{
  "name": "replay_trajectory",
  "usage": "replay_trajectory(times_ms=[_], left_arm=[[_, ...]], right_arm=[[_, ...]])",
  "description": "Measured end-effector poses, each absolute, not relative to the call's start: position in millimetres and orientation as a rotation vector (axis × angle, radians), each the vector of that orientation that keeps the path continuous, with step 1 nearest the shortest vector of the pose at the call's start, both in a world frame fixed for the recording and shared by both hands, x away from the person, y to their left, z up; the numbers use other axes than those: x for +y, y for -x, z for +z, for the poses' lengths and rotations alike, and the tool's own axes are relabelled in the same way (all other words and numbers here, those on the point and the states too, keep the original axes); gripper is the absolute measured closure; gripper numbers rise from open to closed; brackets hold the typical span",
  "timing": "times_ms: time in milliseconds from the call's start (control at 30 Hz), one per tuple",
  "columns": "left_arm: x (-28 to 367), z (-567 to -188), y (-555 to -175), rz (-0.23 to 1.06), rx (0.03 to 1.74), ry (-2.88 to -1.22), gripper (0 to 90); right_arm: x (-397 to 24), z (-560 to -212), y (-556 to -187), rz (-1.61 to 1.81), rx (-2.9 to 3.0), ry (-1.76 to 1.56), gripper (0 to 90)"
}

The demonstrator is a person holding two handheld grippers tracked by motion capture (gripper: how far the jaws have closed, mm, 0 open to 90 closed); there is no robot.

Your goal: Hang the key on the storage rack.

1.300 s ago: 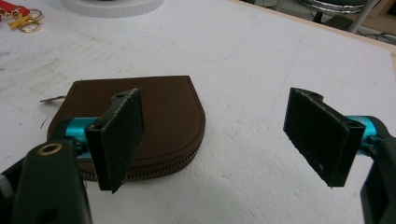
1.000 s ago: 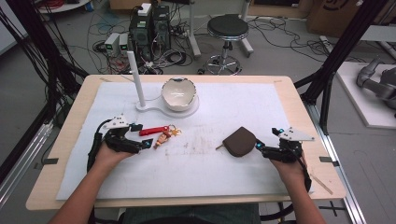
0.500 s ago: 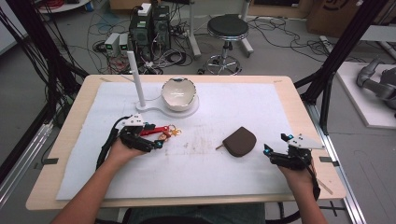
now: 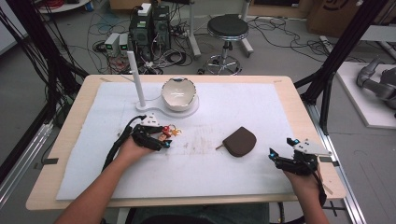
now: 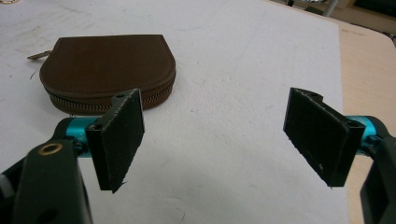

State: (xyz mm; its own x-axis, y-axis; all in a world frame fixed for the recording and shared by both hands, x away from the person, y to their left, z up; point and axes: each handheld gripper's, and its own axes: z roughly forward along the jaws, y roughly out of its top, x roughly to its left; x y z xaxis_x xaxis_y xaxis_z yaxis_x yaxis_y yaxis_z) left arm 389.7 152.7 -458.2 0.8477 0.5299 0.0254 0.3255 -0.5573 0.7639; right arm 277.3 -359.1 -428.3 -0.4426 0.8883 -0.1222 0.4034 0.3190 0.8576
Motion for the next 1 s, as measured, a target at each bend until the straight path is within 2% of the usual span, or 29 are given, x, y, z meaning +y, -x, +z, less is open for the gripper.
replay_trajectory(times_ms=[33, 67, 167, 200, 500, 1000], left_arm=[[152, -459, -390, 0.314, 0.614, -2.205, 35.3], [152, -458, -390, 0.299, 0.607, -2.204, 40.2], [153, -458, -390, 0.286, 0.603, -2.2, 43.7], [153, -458, -391, 0.289, 0.592, -2.208, 47.5], [156, -454, -392, 0.25, 0.596, -2.194, 48.7], [170, -423, -383, 0.173, 0.556, -1.991, 49.0]], right_arm=[[-359, -428, -277, 1.045, 1.989, -1.136, 20.5], [-359, -428, -277, 1.043, 1.99, -1.138, 20.5], [-359, -428, -277, 1.041, 1.99, -1.135, 20.5], [-358, -428, -277, 1.04, 1.993, -1.133, 20.5], [-356, -428, -278, 1.042, 2.002, -1.117, 20.6], [-352, -430, -282, 1.038, 2.019, -1.111, 20.6]])
